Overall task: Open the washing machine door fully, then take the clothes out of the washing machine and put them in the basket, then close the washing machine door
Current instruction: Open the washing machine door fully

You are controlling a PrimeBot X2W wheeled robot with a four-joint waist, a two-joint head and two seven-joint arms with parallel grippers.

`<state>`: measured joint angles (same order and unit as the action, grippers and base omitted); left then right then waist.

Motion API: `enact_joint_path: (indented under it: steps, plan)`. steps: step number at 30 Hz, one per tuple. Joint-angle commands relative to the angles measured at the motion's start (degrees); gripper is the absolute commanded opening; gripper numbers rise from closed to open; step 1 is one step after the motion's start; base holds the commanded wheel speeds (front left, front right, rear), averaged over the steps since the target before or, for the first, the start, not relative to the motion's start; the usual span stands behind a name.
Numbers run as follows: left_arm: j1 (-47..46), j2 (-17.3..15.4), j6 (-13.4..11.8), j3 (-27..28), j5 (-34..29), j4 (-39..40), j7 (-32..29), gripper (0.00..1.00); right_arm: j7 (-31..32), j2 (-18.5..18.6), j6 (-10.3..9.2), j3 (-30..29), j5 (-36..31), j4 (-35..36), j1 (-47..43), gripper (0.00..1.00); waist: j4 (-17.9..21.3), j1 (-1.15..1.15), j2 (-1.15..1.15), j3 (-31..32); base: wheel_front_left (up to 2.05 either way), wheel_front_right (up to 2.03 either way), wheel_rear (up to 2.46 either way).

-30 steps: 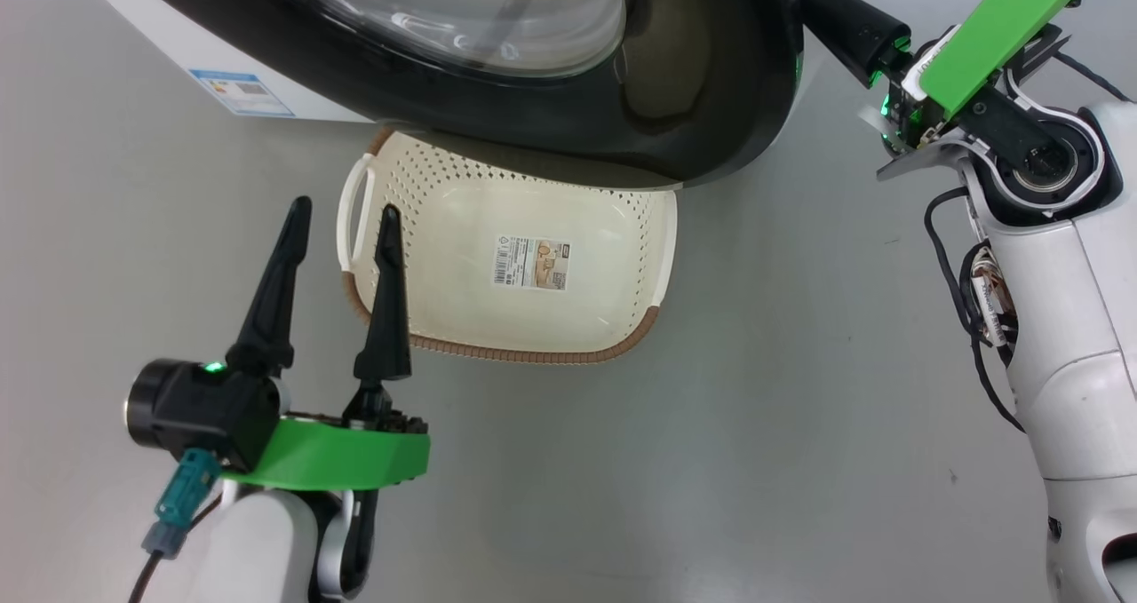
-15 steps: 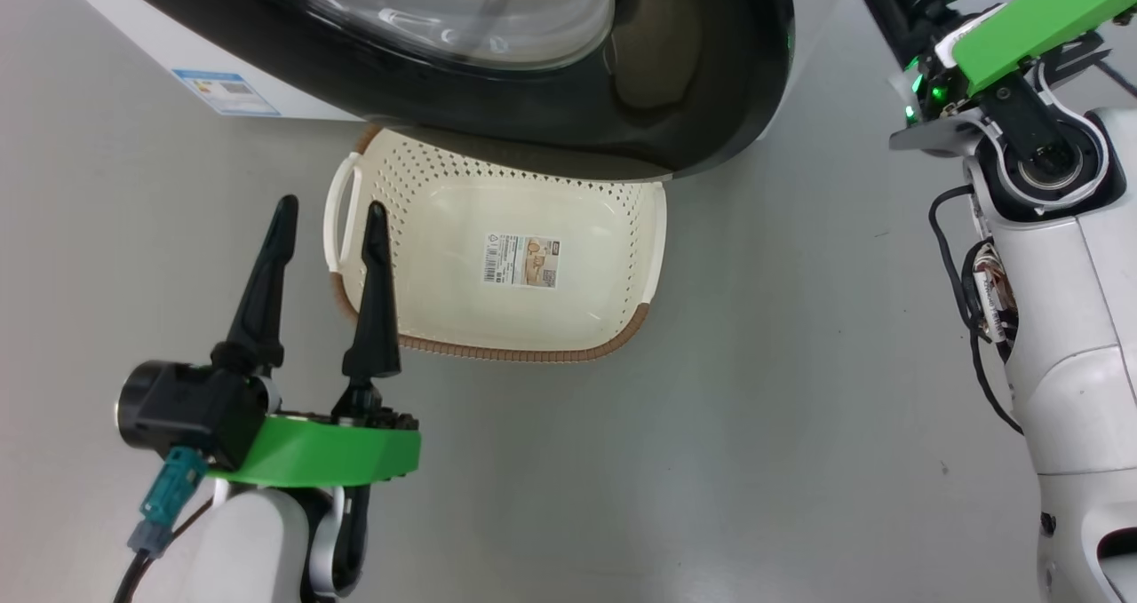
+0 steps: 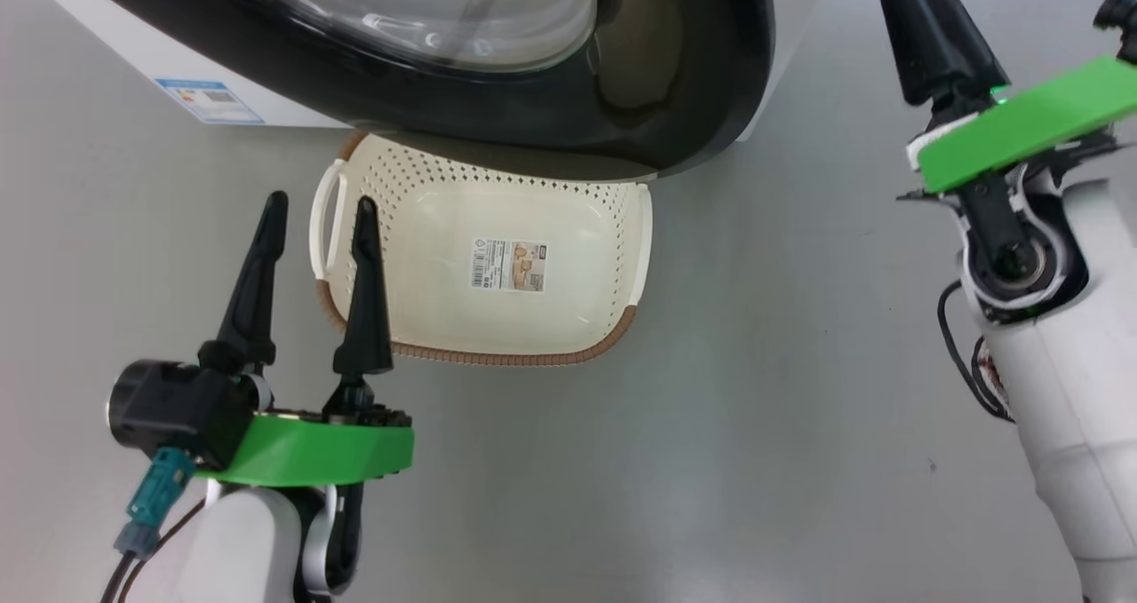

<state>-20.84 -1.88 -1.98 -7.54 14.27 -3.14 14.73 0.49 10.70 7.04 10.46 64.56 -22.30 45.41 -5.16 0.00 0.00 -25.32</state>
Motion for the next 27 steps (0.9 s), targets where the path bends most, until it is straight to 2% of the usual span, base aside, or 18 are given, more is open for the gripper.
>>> enact_joint_path:
  steps: [1, 6, 9, 13, 19, 27]
  plan:
    - [0.9, -1.0, 0.2, 2.0, -0.2, 1.5, 0.3, 1.0, -2.4, 0.2, 0.45, 1.7, -1.9, 2.3, -1.8, 1.0, 0.2, 0.0, 0.0, 0.2, 0.0, 0.0, 0.0]
    - [1.0, -1.0, 0.1, 2.1, -0.1, 1.6, 0.3, 1.0, -11.2, 2.7, 0.45, 6.3, -10.3, 3.2, -4.9, 1.0, 0.7, 0.0, 0.0, 0.7, 0.0, 0.0, 0.0]
    - [1.1, -1.0, -0.1, 2.2, -0.2, 1.8, 0.3, 1.0, -14.2, 3.1, 0.45, 6.8, -15.7, 2.6, -6.3, 1.0, 1.0, 0.0, 0.0, 0.9, 0.0, 0.0, 0.0]
    - [1.4, -1.0, -0.5, 2.3, 0.2, 2.2, 0.3, 1.0, -15.4, 1.1, 0.45, 3.5, -25.5, 3.7, -9.2, 1.0, 1.2, 0.0, 0.0, 1.2, 0.0, 0.0, 0.0]
    - [1.4, -1.0, -1.1, 2.6, 1.2, 2.7, 0.3, 1.0, -15.5, -4.2, 0.45, -4.6, -40.4, 12.2, -15.3, 1.0, 1.2, 0.0, 0.0, 0.9, 0.0, 0.0, 0.0]
    - [1.5, -1.0, -1.1, 3.3, 0.5, 3.4, 0.3, 1.0, -15.5, -7.3, 0.45, -6.7, -45.6, 17.3, -21.8, 1.0, 1.6, 0.0, 0.0, 0.7, 0.0, 0.0, 0.0]
